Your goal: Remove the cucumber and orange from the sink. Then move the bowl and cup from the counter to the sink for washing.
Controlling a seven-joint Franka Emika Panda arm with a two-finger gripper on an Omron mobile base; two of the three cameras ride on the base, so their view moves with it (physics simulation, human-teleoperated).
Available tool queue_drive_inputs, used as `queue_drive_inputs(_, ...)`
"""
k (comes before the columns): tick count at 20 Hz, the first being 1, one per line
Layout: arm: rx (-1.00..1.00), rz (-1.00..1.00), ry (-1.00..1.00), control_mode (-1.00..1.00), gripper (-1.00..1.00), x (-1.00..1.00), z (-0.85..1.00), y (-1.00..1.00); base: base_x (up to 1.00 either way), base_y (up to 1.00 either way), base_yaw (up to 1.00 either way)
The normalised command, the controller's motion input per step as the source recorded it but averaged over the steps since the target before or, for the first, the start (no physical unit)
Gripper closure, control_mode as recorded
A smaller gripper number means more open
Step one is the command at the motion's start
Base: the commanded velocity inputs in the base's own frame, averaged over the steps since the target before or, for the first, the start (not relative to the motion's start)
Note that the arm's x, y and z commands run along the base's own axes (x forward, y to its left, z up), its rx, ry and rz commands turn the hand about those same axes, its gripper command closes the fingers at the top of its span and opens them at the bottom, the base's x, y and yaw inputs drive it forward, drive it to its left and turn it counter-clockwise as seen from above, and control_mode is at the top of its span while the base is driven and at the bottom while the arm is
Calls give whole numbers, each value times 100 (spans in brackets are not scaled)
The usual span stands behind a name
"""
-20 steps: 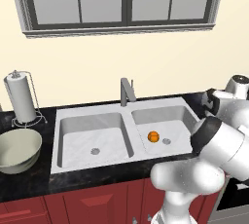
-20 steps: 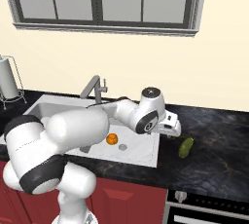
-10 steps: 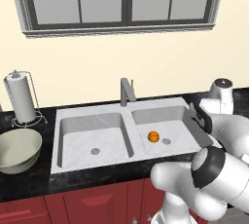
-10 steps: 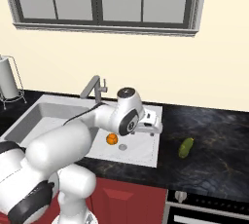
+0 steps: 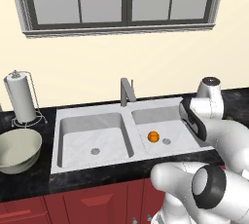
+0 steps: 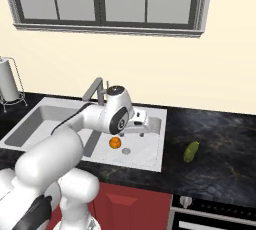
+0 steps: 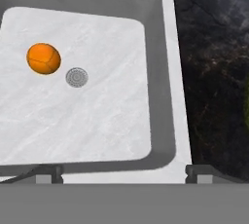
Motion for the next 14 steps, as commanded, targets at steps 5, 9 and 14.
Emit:
queue_drive_inputs(5,8,12,6,-100,-100,0,0,36,0,0,0)
queue_drive_inputs(9,10,11,0,-100,-100,0,0,34,0,0,0)
queue_drive_inputs(14,8,8,0,-100,-100,8,0,32,0,0,0)
